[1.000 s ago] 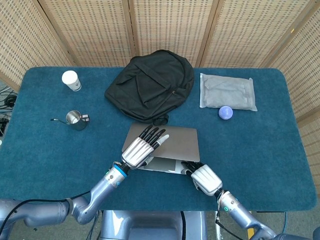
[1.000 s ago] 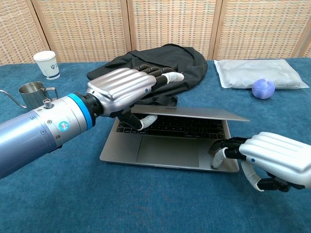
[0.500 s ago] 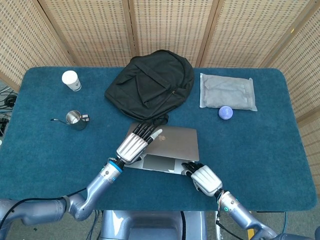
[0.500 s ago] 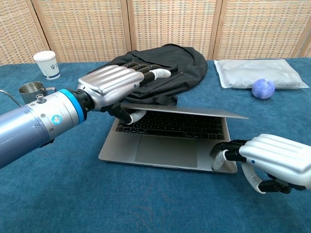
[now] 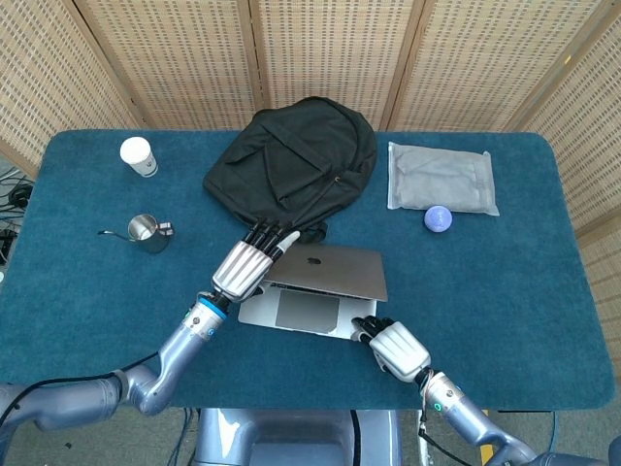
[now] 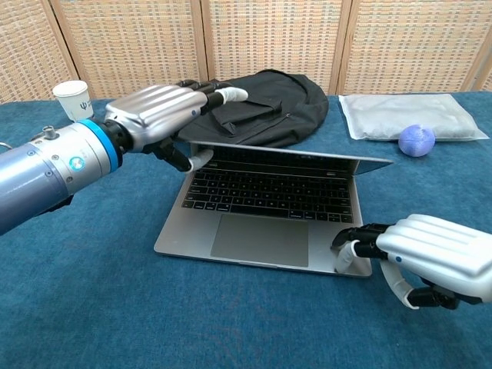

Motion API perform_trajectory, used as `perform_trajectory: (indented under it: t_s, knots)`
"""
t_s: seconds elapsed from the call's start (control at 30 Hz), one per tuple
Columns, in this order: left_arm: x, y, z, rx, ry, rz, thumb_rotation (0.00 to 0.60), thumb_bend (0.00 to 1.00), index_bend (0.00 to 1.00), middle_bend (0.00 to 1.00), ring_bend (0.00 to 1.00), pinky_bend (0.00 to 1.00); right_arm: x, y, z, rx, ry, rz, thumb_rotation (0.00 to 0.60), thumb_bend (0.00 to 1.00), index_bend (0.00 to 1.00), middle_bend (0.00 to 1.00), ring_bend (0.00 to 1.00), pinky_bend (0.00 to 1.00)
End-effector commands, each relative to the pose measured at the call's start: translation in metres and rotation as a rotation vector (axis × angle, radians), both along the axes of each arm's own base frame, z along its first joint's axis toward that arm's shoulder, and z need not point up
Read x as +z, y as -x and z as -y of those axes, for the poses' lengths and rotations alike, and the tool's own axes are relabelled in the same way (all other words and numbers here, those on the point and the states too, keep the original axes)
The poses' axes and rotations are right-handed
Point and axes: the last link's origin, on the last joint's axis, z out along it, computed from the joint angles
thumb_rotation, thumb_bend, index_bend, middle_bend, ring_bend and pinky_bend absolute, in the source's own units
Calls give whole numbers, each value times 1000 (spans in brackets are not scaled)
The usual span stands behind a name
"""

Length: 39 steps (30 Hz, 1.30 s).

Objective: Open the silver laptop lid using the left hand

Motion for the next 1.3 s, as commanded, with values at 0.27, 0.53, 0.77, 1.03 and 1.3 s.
perform_trajectory:
  t_s: [0.27,0.53,0.77,1.03,1.3]
  knots:
    - [14,-9,-13,25,-30,41,600,488,0,0,0,0,-1,-1,1,10,-5,-11,600,1000,279,149,177,339]
    - [13,-18,-18,27,-41,25,600,488,0,0,0,0,-4,-1,-1,18,-21,-32,600,1000,279,171,177,339]
    - [20,-25,-25,23,-74,30,600,489,0,0,0,0,-3,-2,-1,23,-26,-30,600,1000,279,178,177,339]
    - [28,-30,-37,70,-107,31,600,488,0,0,0,0,-1,-4,0,35,-28,-38,600,1000,279,204,177,339]
    - [30,-33,-45,94,-126,14,600,488,0,0,0,0,0,-4,1,39,-32,-42,600,1000,279,232,181,339]
